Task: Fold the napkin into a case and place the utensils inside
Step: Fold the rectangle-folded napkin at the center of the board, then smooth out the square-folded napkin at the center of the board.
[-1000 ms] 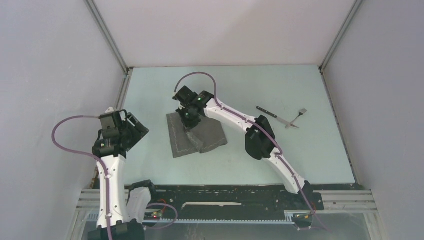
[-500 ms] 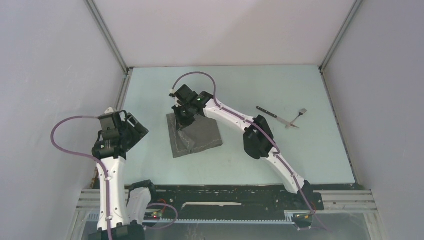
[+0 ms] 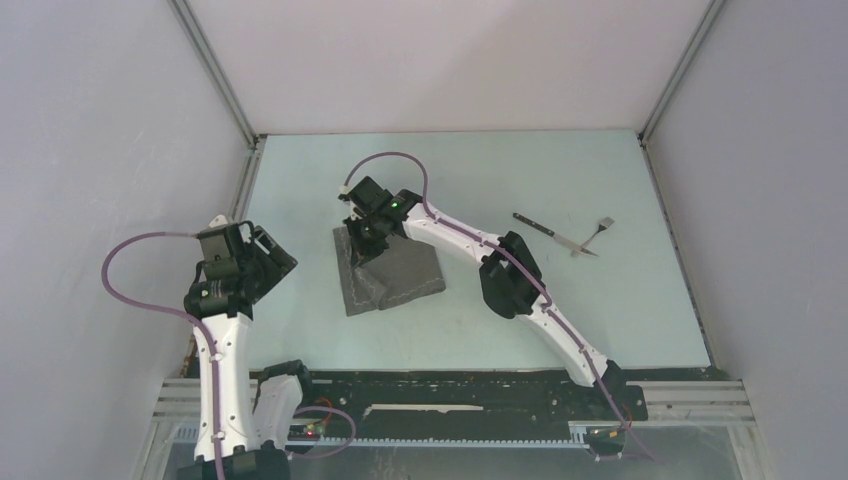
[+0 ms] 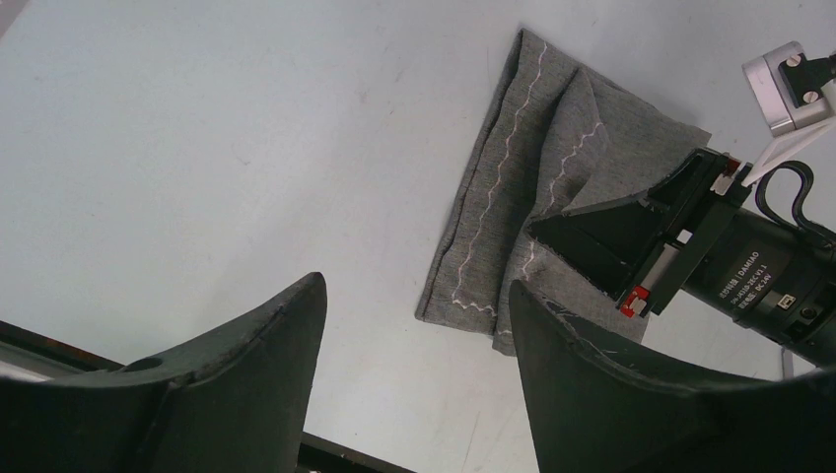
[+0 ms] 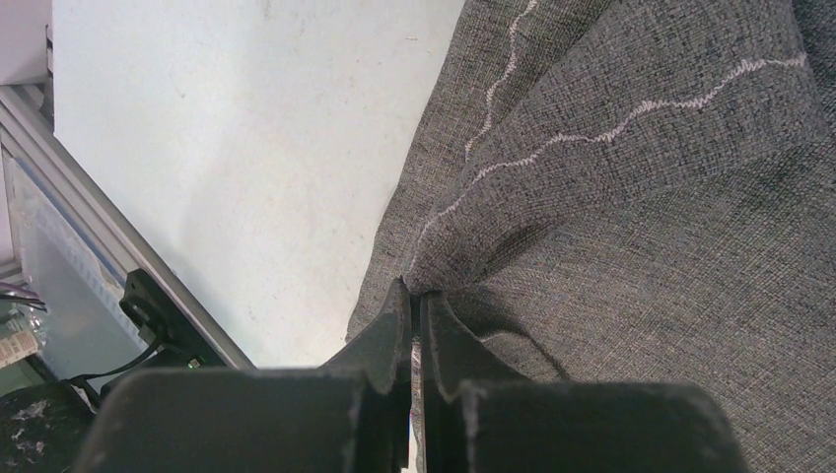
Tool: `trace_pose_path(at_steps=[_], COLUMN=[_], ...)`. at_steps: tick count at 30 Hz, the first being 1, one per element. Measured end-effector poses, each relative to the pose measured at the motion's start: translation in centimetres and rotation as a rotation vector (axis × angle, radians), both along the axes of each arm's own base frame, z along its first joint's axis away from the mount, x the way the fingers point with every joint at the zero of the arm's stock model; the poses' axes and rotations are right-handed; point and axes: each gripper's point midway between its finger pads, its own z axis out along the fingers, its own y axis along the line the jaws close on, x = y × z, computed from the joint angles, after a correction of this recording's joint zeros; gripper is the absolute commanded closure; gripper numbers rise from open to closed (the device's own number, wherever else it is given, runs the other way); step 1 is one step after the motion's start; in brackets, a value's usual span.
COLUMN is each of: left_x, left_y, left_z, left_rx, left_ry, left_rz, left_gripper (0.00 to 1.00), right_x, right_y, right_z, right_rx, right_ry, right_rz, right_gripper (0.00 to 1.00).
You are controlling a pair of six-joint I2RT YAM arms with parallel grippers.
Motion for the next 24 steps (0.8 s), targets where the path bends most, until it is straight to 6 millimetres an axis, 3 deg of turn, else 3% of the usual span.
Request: trace_pose_path(at_steps=[5,11,14,17,20,24], left_x=[0.0,0.0,0.0,0.2,1.3,3.2], left_y=[0.0,0.0,0.0,-0.3,-1.8,-6.1], left_z=[0.0,0.0,0.0,0.0,-0.3,-1.9], left_rx=[0.000,0.000,0.005,-0.005,-0.060,-0.106], left_ry=[0.000,0.000,0.001,-0.005,-0.004,0.091], left_rz=[0.000,-0.001,-0.007,-0.026,-0.101,-0.292], left_gripper=[0.26,0.24,0.23,0.23,0.23,0.23], right_x=[0.1,-0.3,-0.6,-1.2,-2.3,-1.8], right_y=[0.2,0.6,0.7,0.3,-2.6,-9.1], right_z=[-0.3,-0.7,0.6,3.0,6.2,10.7], right_rx=[0.005,0.020,0.057,0.095,0.119,0.190], right_ry=[-0.002,0.042,0.091,0.116,0.145,0.134], right_rz=[0.000,0.004,0.004,0.003,-0.009,-0.073], right_gripper=[0.98,0.44,0.32,0.30,0.31,0.33])
